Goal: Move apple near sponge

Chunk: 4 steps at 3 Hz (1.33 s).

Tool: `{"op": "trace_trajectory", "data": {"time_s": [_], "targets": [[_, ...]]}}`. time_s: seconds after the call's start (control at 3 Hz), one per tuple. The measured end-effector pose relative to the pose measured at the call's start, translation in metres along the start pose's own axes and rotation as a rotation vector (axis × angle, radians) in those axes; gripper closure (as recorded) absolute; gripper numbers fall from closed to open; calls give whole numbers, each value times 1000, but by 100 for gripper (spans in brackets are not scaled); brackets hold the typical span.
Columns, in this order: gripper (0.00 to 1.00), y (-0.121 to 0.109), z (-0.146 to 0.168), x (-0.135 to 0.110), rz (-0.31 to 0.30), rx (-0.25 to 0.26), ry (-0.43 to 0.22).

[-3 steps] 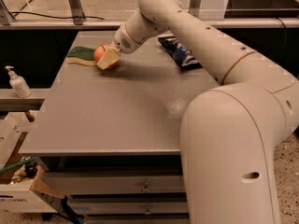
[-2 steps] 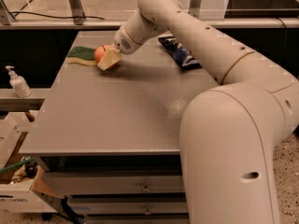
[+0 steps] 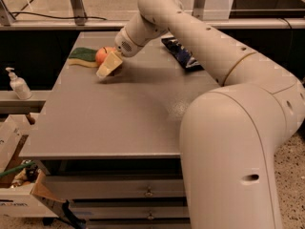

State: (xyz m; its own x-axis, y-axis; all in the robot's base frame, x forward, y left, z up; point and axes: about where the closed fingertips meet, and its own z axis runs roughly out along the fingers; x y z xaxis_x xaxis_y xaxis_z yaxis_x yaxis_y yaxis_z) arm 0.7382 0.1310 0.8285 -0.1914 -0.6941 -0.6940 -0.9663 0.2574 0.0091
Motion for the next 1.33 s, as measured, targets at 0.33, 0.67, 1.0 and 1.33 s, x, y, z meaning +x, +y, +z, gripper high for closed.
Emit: {"op": "trace_trajectory", "data": {"time_s": [0.33, 0.67, 1.0, 1.33], "targets": [[0, 7, -7, 2, -2, -16, -11], [0, 15, -33, 15, -4, -3, -40], [0, 29, -66, 36, 13, 22, -86], [0, 53, -91, 61, 57, 31, -180]]}}
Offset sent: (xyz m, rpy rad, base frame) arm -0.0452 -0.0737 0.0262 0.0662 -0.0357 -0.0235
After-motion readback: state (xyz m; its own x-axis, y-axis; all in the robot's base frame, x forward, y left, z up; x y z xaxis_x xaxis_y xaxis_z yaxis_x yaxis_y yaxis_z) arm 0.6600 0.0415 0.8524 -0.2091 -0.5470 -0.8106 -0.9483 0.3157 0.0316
